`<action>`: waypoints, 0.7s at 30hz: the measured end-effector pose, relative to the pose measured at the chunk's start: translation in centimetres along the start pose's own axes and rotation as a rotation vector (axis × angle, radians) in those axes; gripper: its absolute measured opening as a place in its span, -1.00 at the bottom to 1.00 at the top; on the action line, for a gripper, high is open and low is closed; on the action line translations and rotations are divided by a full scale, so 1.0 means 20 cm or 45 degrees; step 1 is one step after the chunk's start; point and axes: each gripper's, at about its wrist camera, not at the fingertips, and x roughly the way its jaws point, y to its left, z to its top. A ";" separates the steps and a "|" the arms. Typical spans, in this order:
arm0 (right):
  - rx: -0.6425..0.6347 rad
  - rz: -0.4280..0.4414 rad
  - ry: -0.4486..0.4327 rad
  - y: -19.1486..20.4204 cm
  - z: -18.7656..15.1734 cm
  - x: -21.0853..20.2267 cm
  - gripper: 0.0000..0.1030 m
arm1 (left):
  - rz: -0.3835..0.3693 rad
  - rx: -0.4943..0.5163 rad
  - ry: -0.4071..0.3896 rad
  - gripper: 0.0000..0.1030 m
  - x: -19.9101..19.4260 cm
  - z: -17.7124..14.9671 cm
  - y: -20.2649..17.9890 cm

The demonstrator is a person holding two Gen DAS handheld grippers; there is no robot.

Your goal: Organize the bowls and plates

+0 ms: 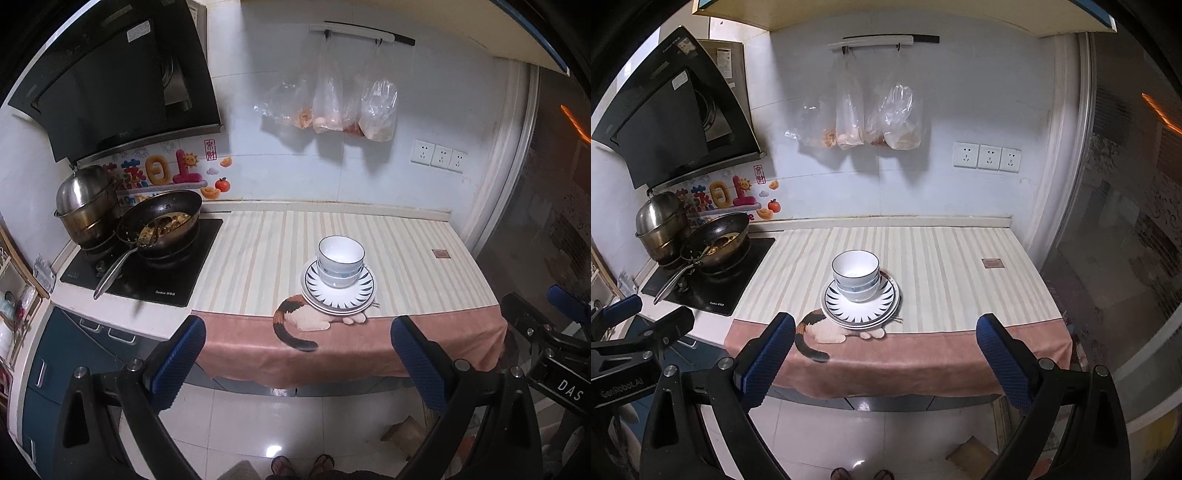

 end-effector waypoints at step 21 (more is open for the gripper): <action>-0.037 0.004 -0.002 0.03 0.02 0.00 0.95 | 0.065 0.015 -0.024 0.99 -0.04 -0.04 0.06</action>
